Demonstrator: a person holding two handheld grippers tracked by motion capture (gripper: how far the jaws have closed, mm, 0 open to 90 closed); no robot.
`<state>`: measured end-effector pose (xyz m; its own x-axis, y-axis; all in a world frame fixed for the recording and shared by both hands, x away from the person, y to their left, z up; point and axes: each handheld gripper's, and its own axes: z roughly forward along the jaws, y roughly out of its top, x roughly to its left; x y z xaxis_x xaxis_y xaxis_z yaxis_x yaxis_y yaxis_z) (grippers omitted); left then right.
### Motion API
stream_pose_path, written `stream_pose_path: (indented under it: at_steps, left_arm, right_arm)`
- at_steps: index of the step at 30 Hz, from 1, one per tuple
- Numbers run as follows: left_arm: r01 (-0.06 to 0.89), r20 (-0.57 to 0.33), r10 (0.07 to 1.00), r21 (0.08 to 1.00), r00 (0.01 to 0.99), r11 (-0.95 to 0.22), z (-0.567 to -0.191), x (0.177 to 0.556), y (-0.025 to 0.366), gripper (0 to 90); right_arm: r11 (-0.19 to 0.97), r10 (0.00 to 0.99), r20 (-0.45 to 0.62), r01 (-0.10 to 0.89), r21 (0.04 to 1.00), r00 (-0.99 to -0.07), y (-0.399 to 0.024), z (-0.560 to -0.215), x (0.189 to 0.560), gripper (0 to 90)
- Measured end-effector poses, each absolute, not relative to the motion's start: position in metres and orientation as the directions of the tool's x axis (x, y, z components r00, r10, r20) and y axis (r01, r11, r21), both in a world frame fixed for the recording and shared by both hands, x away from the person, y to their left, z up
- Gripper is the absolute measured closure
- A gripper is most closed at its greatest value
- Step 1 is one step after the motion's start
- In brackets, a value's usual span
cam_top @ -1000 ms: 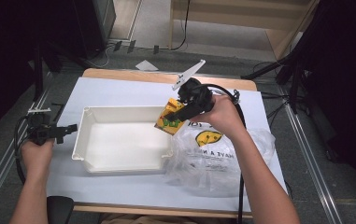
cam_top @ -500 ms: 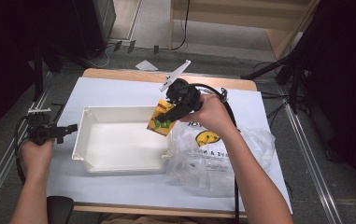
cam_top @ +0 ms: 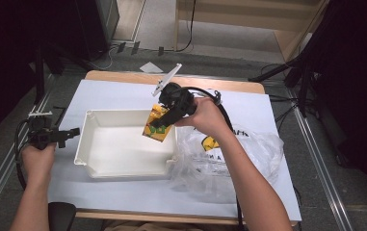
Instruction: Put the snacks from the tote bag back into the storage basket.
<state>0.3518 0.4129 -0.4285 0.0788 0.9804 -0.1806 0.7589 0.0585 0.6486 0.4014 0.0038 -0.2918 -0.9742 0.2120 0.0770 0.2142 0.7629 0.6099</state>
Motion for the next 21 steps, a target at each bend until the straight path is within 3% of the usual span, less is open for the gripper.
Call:
stream_pose_path:
  at_steps: [21]
  left_arm:
    - [0.757,-0.189,0.979,0.649,0.076,0.067,-0.428,0.351,0.414,14.2]
  right_arm:
    - [0.797,0.181,0.083,0.196,0.571,-0.98,0.042,-0.314,0.407,54.5]
